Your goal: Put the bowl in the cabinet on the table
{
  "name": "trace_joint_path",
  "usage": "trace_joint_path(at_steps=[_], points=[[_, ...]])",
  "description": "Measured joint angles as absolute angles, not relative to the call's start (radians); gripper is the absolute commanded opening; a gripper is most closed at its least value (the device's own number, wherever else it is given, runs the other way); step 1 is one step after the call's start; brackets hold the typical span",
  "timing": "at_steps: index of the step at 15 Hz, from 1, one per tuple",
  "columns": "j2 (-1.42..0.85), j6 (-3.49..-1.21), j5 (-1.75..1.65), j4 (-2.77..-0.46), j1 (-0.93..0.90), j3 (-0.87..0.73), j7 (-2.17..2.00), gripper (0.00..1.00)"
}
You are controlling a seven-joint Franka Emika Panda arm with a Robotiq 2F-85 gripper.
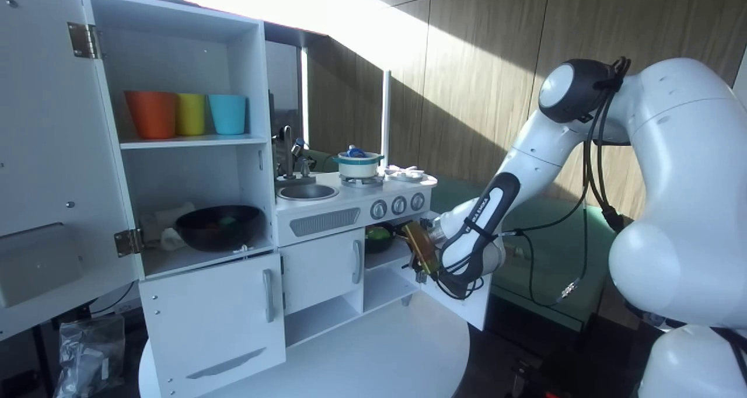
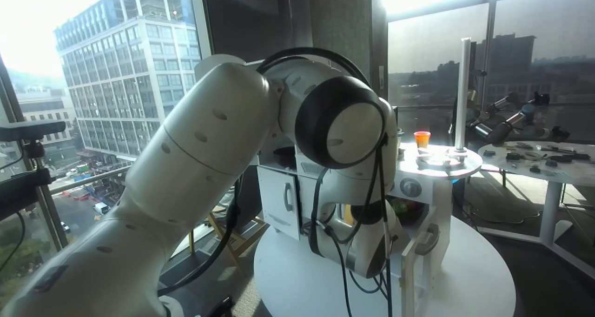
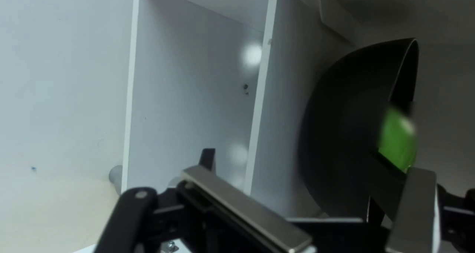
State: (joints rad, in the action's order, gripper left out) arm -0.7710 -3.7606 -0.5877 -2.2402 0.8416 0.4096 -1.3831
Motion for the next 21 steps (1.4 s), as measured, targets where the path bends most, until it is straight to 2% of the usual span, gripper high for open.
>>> trace_joint_path(at_steps=[9,21], points=[[-0.84,-3.89,-0.651,-2.236,0.841,0.399,-1.341,1.0],[-0.845,-4.042,-0.639,-2.243,0.743,0.345,-1.327,1.0]])
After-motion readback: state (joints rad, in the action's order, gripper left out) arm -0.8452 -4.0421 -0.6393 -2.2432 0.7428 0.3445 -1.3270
